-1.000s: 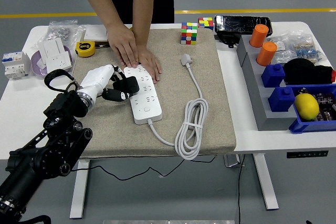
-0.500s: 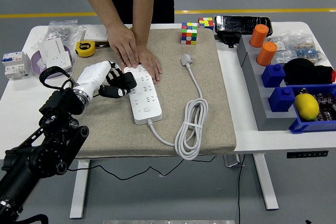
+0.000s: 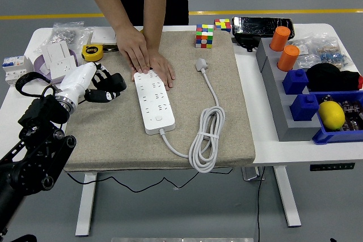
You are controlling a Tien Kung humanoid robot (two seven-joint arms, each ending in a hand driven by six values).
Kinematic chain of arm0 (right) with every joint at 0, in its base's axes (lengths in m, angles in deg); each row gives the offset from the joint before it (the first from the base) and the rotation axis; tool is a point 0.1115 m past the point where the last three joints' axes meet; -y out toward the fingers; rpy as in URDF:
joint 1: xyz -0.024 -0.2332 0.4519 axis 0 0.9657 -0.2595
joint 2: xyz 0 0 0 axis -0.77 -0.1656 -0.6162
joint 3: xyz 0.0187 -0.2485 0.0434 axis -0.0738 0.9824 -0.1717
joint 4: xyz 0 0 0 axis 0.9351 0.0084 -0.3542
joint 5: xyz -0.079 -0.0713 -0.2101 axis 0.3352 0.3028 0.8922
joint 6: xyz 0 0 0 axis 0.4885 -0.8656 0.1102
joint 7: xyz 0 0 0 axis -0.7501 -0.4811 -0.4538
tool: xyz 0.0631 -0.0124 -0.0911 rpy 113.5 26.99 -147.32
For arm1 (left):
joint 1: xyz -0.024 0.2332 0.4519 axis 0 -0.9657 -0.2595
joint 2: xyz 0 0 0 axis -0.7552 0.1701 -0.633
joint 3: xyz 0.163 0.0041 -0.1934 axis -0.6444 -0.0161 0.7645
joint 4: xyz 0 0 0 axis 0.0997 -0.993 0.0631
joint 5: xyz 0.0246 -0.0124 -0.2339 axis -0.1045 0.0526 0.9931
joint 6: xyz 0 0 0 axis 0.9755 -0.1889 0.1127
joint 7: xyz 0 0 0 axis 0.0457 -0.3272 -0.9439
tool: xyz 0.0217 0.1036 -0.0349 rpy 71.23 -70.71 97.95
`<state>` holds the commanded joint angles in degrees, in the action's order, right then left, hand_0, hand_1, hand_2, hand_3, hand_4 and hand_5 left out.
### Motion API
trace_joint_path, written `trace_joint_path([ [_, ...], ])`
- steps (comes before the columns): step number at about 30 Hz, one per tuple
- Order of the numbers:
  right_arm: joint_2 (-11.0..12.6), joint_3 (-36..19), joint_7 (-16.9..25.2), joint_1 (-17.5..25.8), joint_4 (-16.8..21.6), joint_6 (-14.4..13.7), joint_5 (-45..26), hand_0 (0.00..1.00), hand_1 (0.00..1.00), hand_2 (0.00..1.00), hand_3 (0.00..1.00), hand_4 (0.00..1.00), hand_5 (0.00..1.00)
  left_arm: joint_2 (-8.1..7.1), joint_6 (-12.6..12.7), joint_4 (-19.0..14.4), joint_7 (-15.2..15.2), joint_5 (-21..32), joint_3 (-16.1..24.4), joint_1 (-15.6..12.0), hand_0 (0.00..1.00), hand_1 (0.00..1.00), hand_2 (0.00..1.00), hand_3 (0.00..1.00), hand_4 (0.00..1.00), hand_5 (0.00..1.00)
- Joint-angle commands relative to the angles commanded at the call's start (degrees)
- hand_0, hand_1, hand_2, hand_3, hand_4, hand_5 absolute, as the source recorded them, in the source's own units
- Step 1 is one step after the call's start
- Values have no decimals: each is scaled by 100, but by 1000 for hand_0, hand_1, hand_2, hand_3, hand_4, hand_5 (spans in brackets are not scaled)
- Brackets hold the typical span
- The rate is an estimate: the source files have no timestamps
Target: Pick up the plug,place it near the board,insert it into the board,press the button
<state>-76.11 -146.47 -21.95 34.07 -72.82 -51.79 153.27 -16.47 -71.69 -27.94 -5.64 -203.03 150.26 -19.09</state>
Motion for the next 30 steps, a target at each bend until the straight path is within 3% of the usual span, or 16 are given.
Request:
trace_joint_path([
  [21, 0, 25, -3, 23, 0, -13, 2, 858, 764, 750, 783, 998, 886, 21, 0, 124, 28, 10, -1, -258, 634, 498, 357, 337, 433, 113],
  [22, 2, 25, -6, 23, 0, -12, 7, 859, 763, 750, 783, 998, 885, 22, -5, 129, 37, 43, -12, -261, 642, 625, 498, 469, 593, 174],
  [27, 4, 25, -12, 23, 0, -13, 8, 859, 763, 750, 783, 998, 885, 32, -44, 153, 55, 123, -36, -270, 642, 625, 498, 469, 593, 174],
  [28, 5, 22, -14, 23, 0, -13, 10, 859, 763, 750, 783, 998, 885, 34, -49, 157, 60, 147, -39, -271, 695, 764, 673, 571, 768, 263],
  [30, 7, 32, -10, 25, 0, -13, 2, 859, 763, 750, 783, 998, 885, 35, -49, 157, 73, 176, -38, -273, 695, 764, 673, 571, 768, 263],
])
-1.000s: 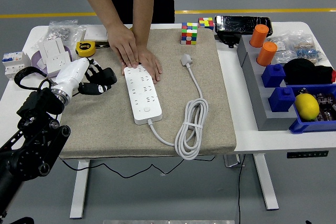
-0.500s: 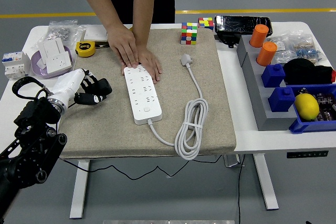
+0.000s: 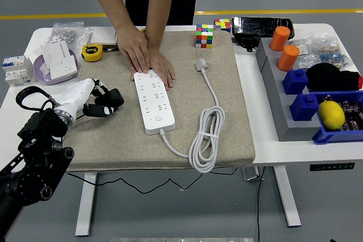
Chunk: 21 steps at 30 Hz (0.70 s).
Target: Pick up the plug,place it near the board,insert it into the board,press the button
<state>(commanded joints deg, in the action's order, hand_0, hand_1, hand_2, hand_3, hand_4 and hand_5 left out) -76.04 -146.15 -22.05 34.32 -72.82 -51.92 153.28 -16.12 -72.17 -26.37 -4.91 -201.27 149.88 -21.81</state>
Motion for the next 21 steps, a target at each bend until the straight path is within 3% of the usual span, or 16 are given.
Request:
trace_joint_path([
  [4, 1, -1, -2, 2, 0, 0, 2, 859, 763, 750, 783, 998, 885, -2, -23, 8, 14, 93, 6, 2, 695, 764, 673, 571, 768, 263],
  [5, 1, -4, -2, -1, 0, 0, 3, 859, 763, 749, 782, 998, 884, -5, -44, 12, 16, 152, 6, 2, 742, 813, 754, 730, 954, 477],
  [10, -1, -10, -3, -6, 0, -1, -3, 859, 763, 749, 782, 998, 884, -14, -128, 22, 18, 267, 9, -1, 742, 813, 754, 730, 954, 477],
  [11, -2, -13, -3, -6, 0, -1, -4, 859, 764, 749, 782, 998, 884, -14, -149, 20, 19, 292, 15, -4, 771, 847, 785, 785, 998, 617],
  [16, -5, -9, 1, -15, 0, -2, -15, 859, 764, 749, 782, 998, 884, -30, -299, 9, 24, 485, 44, 4, 771, 847, 785, 785, 998, 617],
  [17, -5, -11, 0, -20, 0, -2, -16, 859, 763, 750, 782, 998, 883, -34, -330, 4, 27, 541, 58, 7, 816, 883, 816, 821, 998, 803],
  [21, -11, -15, -3, -29, 0, -5, -24, 859, 763, 750, 782, 998, 883, -15, -317, -102, 143, 1078, 195, -58, 816, 883, 816, 821, 998, 803],
])
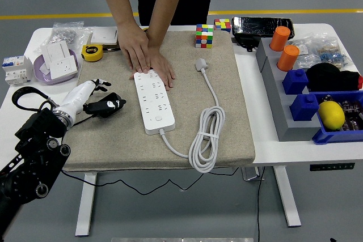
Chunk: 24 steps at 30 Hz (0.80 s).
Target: Pick up the plug,place it near the board,insert it into the board,press the button
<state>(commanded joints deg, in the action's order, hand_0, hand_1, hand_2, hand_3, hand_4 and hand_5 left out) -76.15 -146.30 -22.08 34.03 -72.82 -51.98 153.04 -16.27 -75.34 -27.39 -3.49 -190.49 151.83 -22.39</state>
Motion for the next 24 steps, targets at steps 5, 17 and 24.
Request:
trace_joint_path([
  [5, -5, -5, 4, 5, 0, -2, -6, 859, 762, 750, 782, 998, 882, 199, 420, -251, 474, 1039, 368, -252, 856, 924, 849, 847, 998, 998],
  [17, -40, -33, 8, 19, 0, 0, 8, 859, 762, 749, 783, 998, 881, 497, 599, -851, 1366, 3944, 890, -876, 930, 969, 942, 912, 998, 998],
  [24, -71, -44, 15, 32, 0, 1, 32, 859, 762, 749, 782, 998, 880, 522, 873, -1192, 1843, 5657, 1032, -1021, 914, 929, 889, 866, 998, 998],
])
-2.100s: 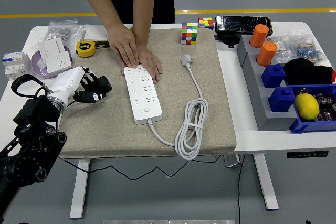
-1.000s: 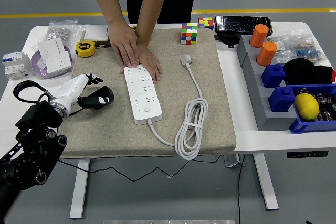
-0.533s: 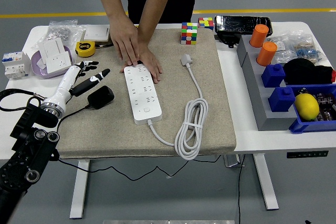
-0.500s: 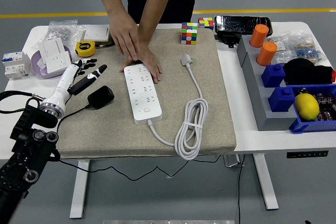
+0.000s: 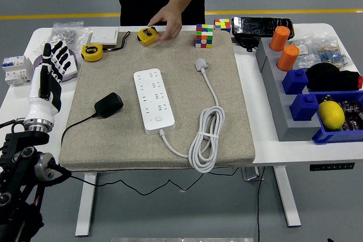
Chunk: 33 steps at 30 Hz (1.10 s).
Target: Pick up the plug,place it near the board,insert it into the board,press the button
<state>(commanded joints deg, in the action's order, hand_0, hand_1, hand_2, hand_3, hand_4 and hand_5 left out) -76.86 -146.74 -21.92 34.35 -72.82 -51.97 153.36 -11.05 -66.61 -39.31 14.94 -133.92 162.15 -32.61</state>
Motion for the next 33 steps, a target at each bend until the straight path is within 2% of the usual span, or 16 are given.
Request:
trace_joint_path([
  [1, -3, -6, -6, 10, 0, 2, 14, 859, 762, 749, 782, 998, 880, 8, 26, -75, 25, 223, 7, -26, 914, 929, 889, 866, 998, 998],
  [2, -6, -5, -10, 19, 0, 5, 24, 859, 762, 749, 782, 998, 880, 22, 42, -151, 38, 447, 14, -56, 843, 873, 850, 819, 998, 998],
  [4, -14, -5, -13, 33, 0, 8, 37, 859, 762, 749, 782, 998, 880, 52, 55, -288, 45, 796, 30, -123, 843, 873, 850, 819, 998, 998],
  [5, -19, -2, -13, 38, 0, 9, 40, 859, 762, 749, 782, 998, 880, 52, 62, -367, 40, 766, 50, -174, 843, 873, 850, 819, 998, 998],
  [8, -27, 5, -6, 46, 0, 11, 51, 859, 762, 749, 782, 998, 879, 52, 86, -481, 28, 549, 110, -275, 835, 864, 837, 815, 998, 998],
  [16, -43, -2, -6, 82, 0, 16, 90, 859, 762, 749, 782, 998, 879, 52, 19, -452, -167, -238, 261, -400, 858, 891, 857, 833, 998, 998],
  [22, -53, 9, -5, 84, 0, 21, 84, 859, 762, 749, 782, 998, 879, 52, -175, -478, -397, -621, 264, -430, 868, 898, 859, 837, 998, 998],
  [33, -48, -3, 0, 87, 0, 17, 63, 858, 762, 750, 783, 998, 879, 51, -208, -566, -598, -1009, 236, -467, 848, 867, 828, 808, 998, 998],
])
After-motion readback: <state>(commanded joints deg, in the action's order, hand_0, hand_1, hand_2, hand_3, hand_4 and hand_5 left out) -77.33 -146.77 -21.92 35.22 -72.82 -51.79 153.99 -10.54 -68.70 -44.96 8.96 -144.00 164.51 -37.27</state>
